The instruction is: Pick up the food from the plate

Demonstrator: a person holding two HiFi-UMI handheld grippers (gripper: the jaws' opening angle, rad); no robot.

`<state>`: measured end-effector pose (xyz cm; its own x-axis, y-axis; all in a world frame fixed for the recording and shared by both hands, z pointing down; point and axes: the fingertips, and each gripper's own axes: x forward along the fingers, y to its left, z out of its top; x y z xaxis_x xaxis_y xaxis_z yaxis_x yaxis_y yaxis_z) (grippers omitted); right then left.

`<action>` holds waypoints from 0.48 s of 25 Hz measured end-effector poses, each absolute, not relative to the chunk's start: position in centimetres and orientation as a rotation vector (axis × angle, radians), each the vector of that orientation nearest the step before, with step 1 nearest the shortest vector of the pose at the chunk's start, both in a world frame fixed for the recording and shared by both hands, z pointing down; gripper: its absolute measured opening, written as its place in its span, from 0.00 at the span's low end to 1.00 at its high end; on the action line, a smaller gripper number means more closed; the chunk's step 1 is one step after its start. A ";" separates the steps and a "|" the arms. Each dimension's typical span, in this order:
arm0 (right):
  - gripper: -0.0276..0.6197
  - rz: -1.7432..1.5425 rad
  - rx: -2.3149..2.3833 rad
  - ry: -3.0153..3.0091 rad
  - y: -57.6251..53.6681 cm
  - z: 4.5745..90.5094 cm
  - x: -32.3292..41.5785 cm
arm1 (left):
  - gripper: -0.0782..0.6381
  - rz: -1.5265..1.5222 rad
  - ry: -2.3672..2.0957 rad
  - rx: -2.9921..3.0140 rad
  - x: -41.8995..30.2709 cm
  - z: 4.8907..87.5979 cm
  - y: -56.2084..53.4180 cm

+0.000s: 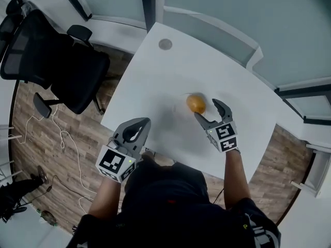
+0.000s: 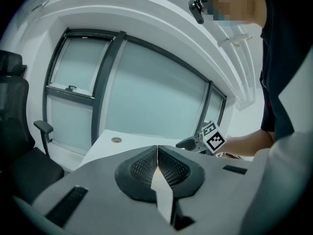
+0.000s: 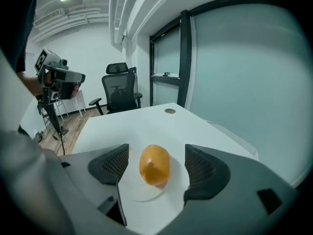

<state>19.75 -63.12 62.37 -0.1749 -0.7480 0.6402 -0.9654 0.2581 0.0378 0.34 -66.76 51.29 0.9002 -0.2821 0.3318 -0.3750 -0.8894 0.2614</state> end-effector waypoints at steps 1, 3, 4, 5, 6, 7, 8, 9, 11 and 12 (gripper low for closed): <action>0.57 0.537 1.534 -1.982 -63.5 63.4 19.7 | 0.14 0.415 -0.493 2.737 0.2 51.6 -67.0; 0.58 0.575 1.505 -1.965 -64.0 65.6 19.5 | 0.14 0.418 -0.500 2.726 0.0 52.4 -67.3; 0.58 0.593 1.488 -1.956 -64.2 66.7 19.5 | 0.14 0.423 -0.504 2.719 0.0 52.7 -67.4; 0.58 0.608 1.469 -1.950 -64.3 67.6 19.4 | 0.14 0.431 -0.509 2.711 -0.1 53.0 -67.5; 0.58 0.620 1.451 -1.947 -64.5 68.3 19.2 | 0.14 0.439 -0.514 2.704 -0.1 53.2 -67.6; 0.58 0.627 1.437 -1.946 -64.7 68.9 19.1 | 0.14 0.446 -0.516 2.699 -0.1 53.3 -67.7; 0.58 0.632 1.429 -1.945 -64.8 69.4 19.1 | 0.14 0.451 -0.518 2.696 -0.1 53.6 -67.8; 0.58 0.637 1.423 -1.943 -64.9 69.9 19.0 | 0.14 0.455 -0.519 2.694 -0.2 53.8 -67.9; 0.58 0.645 1.411 -1.937 -65.2 70.7 18.9 | 0.14 0.463 -0.526 2.685 -0.4 54.0 -68.0; 0.58 0.646 1.403 -1.932 -65.3 71.1 18.9 | 0.14 0.468 -0.531 2.681 -0.5 54.1 -68.1</action>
<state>18.87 -65.33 71.06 -0.2106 -0.6291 0.7482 -0.9526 0.3039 -0.0127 -0.52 -68.11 54.07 0.8742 -0.2968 0.3842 -0.4185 -0.8618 0.2865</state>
